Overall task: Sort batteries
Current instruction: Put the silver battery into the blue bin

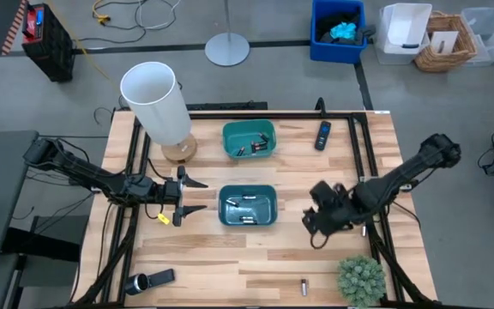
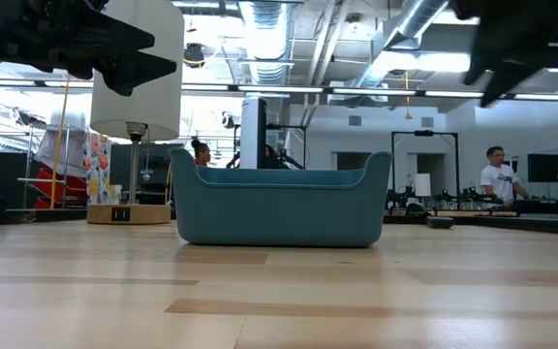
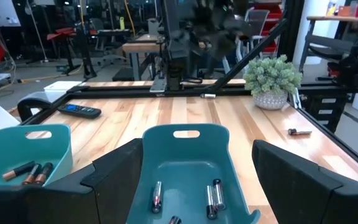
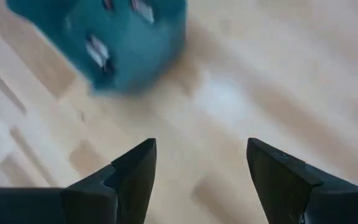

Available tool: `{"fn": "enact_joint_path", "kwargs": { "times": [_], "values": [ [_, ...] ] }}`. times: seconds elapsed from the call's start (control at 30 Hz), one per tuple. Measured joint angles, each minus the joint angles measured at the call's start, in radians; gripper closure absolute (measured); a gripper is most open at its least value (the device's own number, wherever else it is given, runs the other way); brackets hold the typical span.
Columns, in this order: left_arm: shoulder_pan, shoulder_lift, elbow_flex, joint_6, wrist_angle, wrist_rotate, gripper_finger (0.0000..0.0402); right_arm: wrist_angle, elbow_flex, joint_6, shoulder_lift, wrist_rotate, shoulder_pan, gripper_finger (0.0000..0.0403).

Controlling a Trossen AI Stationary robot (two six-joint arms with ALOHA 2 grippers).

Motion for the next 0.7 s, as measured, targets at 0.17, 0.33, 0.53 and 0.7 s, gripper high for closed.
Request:
{"fn": "enact_joint_path", "kwargs": {
  "times": [0.17,0.33,0.53,0.7],
  "values": [
    [0.000,0.000,0.000,-0.021,0.001,0.000,0.0107,-0.108,0.000,0.255,0.086,-0.189,0.071,0.0139],
    [0.000,0.000,0.000,-0.023,-0.008,0.000,0.0107,-0.276,0.000,0.476,0.148,-0.381,0.102,0.0139],
    [0.000,0.000,0.000,-0.020,-0.027,0.000,0.0107,-0.320,0.000,0.621,0.216,-0.576,0.095,0.0139],
    [0.000,0.000,0.000,0.004,-0.027,0.000,0.0107,-0.298,0.000,0.677,0.283,-0.635,0.076,0.0139]
  ]
}}
